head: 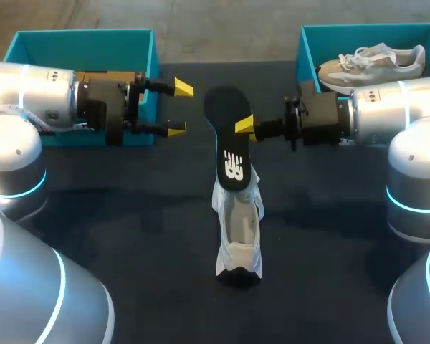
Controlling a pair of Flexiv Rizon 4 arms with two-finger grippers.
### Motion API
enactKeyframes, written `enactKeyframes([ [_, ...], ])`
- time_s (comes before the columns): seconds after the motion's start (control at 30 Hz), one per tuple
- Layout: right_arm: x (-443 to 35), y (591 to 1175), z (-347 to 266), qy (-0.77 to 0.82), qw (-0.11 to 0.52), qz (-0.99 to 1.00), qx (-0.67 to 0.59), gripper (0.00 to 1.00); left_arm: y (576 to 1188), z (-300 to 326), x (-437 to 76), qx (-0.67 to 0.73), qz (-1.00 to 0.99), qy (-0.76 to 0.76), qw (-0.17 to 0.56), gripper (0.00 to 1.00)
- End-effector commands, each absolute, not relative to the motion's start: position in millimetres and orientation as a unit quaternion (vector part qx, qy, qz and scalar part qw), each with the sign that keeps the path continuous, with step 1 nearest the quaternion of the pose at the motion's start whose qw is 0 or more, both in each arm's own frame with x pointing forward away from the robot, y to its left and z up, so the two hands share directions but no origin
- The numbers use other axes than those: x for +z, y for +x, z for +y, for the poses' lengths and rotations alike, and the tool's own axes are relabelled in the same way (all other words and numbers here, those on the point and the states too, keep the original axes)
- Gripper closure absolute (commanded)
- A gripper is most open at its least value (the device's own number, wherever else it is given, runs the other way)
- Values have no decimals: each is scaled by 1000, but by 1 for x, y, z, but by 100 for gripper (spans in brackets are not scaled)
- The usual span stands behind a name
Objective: Take the shoe out of the shoebox, open the shoe tongue, remove and reinsert the insole, then place the shoe into the shoebox
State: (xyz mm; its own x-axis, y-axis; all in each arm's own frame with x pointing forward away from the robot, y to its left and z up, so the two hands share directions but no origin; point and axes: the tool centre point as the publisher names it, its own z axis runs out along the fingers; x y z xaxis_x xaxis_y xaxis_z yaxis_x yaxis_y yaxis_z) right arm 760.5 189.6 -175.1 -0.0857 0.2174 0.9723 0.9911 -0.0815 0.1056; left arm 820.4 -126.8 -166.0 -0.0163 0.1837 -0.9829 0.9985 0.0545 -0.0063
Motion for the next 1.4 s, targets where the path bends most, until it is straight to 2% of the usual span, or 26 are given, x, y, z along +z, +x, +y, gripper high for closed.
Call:
enactKeyframes([
  [0.03, -175, 760, 191, -549, 395, -550, -490, 100, 821, -139, -175, -456, 554, 505, 480, 0],
  [0.47, -175, 760, 191, -549, 395, -550, -490, 100, 817, -165, -175, -470, 561, 461, 502, 0],
  [1.4, -175, 760, 191, -549, 395, -550, -490, 100, 815, -189, -184, -504, 570, 415, 499, 0],
])
